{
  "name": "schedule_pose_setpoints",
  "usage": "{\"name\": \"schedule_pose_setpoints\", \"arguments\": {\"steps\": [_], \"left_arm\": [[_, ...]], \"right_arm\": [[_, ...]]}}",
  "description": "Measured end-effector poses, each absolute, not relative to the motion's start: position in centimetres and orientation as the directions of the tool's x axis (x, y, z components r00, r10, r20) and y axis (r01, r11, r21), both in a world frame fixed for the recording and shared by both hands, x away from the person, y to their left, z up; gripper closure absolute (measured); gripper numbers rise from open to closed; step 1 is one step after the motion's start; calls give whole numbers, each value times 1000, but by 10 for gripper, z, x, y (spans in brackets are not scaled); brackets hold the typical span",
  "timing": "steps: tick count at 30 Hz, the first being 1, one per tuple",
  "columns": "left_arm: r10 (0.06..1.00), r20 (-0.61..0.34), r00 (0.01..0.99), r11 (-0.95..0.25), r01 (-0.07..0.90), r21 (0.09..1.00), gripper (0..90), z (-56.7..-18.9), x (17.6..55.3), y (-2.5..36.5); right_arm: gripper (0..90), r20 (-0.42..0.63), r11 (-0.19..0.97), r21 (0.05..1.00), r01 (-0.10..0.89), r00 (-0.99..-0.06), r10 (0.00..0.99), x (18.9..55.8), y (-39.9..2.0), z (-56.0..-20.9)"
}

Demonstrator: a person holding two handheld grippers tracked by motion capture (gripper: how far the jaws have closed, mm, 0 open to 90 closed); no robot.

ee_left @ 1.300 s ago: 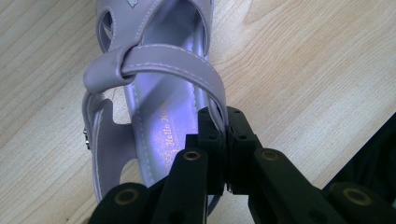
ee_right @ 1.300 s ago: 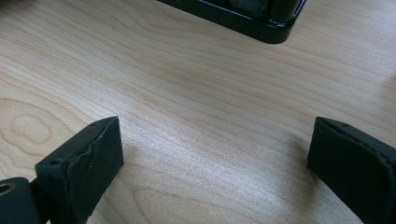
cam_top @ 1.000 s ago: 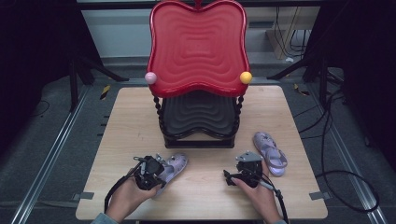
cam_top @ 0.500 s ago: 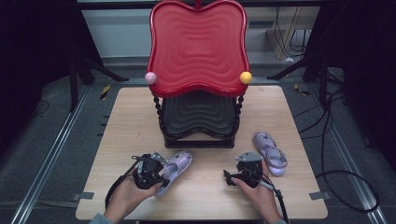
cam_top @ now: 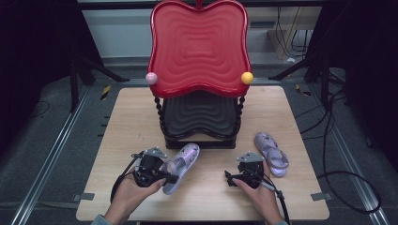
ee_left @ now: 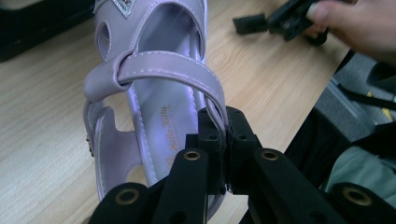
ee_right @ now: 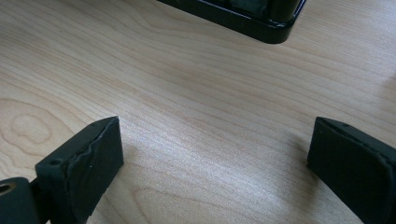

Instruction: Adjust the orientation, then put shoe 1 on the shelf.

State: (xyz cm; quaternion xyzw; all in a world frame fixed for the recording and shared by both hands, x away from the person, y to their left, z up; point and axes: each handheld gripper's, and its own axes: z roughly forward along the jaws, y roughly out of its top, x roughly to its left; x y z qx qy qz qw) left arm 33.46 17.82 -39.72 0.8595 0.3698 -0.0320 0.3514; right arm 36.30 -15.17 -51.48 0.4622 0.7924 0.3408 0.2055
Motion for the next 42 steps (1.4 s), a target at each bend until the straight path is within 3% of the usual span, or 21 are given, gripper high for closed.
{"name": "schedule_pose_setpoints", "arguments": {"steps": [22, 42], "left_arm": [[560, -411, 719, -294, 637, 713, 866, -373, 353, 176], [645, -314, 697, -149, 518, 842, 866, -343, 381, 140]], "right_arm": [[37, -9, 339, 730, 593, -488, 873, 363, -152, -515], [37, -13, 342, 730, 591, -488, 873, 363, -152, -515]]}}
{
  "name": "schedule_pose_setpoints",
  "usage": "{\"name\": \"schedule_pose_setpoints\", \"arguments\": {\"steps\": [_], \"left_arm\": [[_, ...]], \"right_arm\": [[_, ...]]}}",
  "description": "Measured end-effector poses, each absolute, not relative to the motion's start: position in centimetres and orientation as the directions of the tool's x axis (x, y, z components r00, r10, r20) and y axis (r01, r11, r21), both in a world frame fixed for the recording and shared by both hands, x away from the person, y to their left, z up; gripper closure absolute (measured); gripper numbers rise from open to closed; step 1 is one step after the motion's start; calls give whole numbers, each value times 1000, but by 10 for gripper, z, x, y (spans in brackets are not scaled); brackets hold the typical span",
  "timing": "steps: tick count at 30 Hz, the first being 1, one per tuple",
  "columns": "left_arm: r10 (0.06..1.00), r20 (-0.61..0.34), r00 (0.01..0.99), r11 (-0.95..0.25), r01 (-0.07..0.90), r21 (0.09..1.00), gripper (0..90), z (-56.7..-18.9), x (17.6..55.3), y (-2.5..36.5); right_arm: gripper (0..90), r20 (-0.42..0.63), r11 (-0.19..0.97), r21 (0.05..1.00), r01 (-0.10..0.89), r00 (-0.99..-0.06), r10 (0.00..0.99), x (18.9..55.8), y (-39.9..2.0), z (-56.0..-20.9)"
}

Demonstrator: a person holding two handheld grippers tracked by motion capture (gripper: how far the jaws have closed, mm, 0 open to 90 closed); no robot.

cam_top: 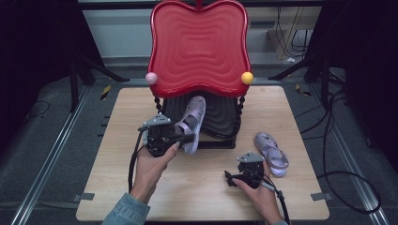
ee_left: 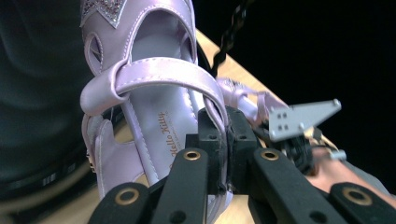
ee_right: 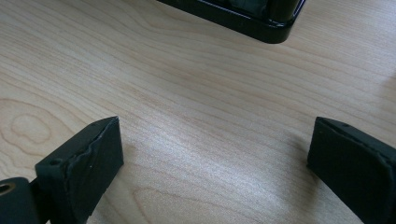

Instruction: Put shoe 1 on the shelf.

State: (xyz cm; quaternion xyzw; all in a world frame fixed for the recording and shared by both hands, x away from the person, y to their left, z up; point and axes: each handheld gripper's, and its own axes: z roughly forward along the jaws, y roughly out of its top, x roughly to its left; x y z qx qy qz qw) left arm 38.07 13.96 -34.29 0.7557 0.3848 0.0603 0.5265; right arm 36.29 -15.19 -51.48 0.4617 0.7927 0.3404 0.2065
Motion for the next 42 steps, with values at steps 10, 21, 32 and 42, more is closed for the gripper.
{"name": "schedule_pose_setpoints", "arguments": {"steps": [10, 21, 32, 42], "left_arm": [[657, -338, 674, -72, 502, 862, 866, -346, 399, 127], [724, -282, 630, -51, 456, 888, 866, -355, 417, 119], [797, -208, 567, -50, 406, 913, 866, -358, 427, 117], [835, -162, 526, -67, 389, 919, 866, -361, 431, 114]], "right_arm": [[37, -14, 343, 730, 591, -489, 872, 363, -152, -515], [37, -16, 345, 731, 589, -490, 872, 363, -152, -515], [37, -13, 342, 731, 590, -489, 872, 363, -152, -515], [37, -14, 343, 731, 589, -490, 872, 363, -152, -515]]}}
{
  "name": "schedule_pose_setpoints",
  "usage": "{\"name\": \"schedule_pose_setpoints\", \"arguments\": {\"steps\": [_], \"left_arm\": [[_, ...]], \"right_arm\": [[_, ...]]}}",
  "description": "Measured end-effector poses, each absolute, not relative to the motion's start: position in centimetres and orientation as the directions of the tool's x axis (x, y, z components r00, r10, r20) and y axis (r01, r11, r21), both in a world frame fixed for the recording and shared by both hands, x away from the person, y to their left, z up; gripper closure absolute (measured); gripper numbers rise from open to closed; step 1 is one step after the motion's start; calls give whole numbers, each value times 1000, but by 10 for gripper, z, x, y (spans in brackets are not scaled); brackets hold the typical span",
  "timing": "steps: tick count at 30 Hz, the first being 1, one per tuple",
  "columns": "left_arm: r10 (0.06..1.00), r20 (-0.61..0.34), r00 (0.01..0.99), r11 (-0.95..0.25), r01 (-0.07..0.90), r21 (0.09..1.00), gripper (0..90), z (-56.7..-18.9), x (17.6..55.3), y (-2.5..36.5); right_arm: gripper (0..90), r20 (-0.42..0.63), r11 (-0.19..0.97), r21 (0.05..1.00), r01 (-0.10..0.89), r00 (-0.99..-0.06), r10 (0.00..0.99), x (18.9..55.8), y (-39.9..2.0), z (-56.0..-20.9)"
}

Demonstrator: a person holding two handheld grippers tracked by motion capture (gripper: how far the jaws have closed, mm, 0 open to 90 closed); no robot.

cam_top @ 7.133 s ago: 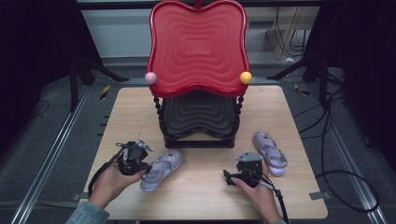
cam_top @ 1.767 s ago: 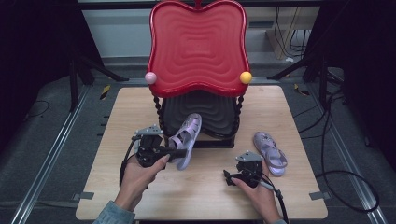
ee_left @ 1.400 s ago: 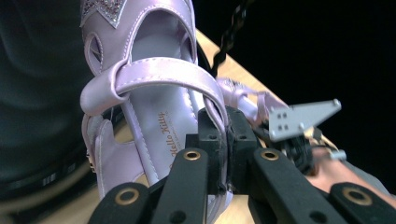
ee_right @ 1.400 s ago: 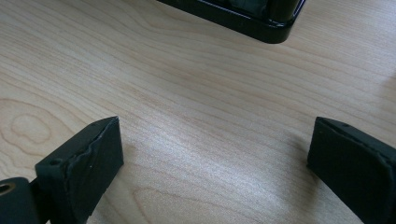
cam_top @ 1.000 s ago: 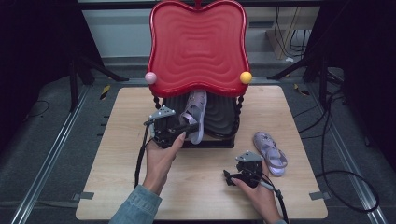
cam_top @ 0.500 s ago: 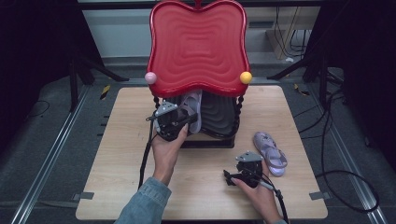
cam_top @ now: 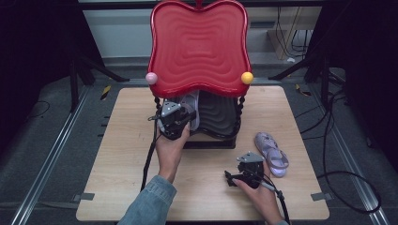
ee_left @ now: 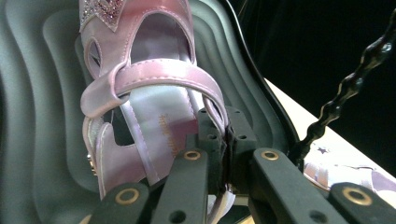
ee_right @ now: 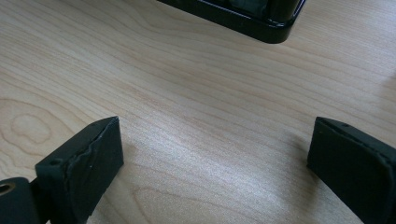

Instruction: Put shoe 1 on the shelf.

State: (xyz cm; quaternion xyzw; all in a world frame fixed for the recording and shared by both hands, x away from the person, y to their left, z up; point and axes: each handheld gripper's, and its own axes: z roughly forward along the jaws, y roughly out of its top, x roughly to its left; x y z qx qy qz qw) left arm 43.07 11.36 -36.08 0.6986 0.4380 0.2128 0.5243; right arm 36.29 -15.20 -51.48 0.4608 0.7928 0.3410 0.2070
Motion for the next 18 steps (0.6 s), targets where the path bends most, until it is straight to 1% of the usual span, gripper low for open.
{"name": "schedule_pose_setpoints", "arguments": {"steps": [5, 6, 7, 9, 16, 17, 18], "left_arm": [[847, -151, 509, -68, 386, 920, 866, -361, 432, 113], [854, -136, 503, -77, 380, 922, 866, -361, 433, 113], [844, -90, 529, -121, 352, 928, 866, -361, 436, 116], [853, -103, 511, -102, 357, 929, 866, -361, 436, 114], [866, -81, 494, -115, 353, 928, 866, -363, 442, 116], [871, -111, 479, -85, 369, 926, 866, -363, 441, 114], [910, -105, 400, -63, 386, 920, 866, -363, 439, 113]], "right_arm": [[37, -14, 343, 732, 589, -490, 872, 363, -152, -515], [37, -14, 343, 731, 590, -490, 872, 363, -152, -515], [36, -13, 342, 731, 590, -490, 872, 363, -152, -515], [37, -13, 342, 731, 590, -490, 872, 363, -152, -515], [37, -14, 343, 732, 589, -490, 872, 363, -152, -515], [37, -13, 342, 731, 590, -489, 872, 363, -152, -515], [37, -14, 343, 732, 589, -490, 872, 363, -152, -515]]}}
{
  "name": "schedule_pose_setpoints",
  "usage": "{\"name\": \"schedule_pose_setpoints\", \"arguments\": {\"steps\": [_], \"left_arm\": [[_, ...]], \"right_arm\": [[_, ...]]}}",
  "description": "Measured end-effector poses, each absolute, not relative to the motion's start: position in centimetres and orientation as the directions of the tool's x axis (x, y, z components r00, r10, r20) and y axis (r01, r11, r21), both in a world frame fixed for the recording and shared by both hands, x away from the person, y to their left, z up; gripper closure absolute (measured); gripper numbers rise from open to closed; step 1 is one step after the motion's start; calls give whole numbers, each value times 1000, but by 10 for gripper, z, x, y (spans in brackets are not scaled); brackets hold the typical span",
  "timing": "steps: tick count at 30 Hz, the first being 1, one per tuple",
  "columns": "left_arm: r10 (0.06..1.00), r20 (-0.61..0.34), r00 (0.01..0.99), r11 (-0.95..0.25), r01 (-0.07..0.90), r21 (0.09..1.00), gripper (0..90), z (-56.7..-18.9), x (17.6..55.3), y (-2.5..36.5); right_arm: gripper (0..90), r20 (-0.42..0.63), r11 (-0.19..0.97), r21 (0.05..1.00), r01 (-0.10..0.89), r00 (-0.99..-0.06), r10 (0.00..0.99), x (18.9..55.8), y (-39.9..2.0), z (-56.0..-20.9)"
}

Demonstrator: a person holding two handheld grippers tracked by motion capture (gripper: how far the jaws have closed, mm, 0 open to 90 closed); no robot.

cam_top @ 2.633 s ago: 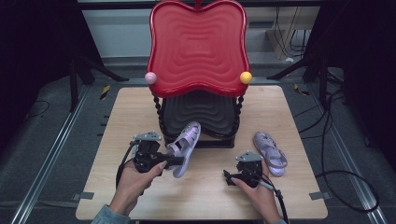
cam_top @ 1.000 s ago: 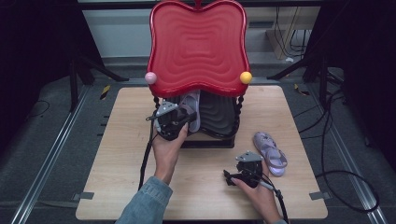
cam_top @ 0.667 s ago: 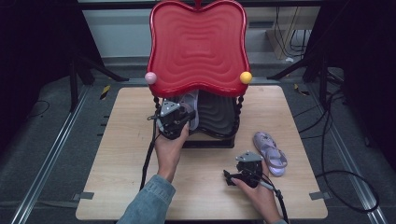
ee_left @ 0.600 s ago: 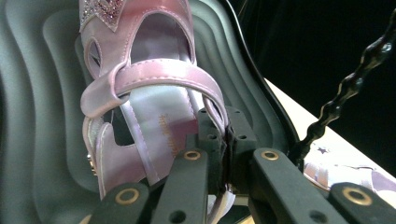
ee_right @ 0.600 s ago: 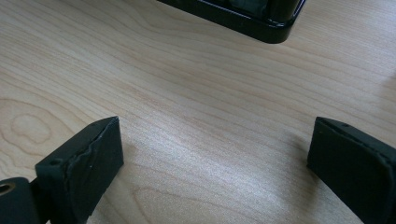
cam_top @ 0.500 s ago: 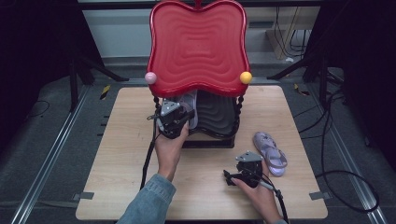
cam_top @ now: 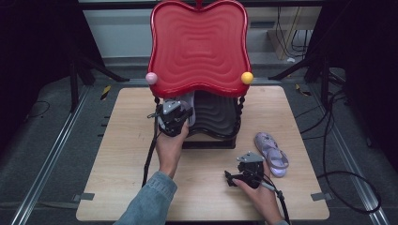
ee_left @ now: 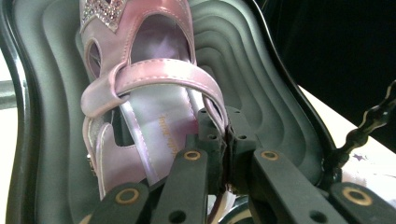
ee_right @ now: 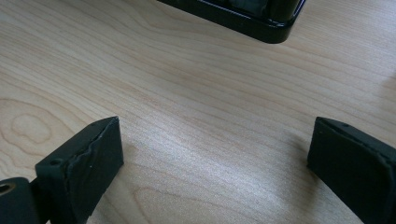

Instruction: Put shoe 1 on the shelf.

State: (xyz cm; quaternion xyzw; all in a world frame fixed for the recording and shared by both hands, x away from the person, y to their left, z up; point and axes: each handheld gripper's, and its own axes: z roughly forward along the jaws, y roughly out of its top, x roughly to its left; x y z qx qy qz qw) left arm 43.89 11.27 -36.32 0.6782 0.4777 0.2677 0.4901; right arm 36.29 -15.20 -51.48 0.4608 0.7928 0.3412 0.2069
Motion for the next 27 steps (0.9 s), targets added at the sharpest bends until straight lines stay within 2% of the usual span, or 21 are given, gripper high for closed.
{"name": "schedule_pose_setpoints", "arguments": {"steps": [27], "left_arm": [[936, -103, 336, -61, 443, 895, 865, -377, 445, 96]], "right_arm": [[37, -10, 342, 731, 591, -491, 871, 363, -152, -515]]}}
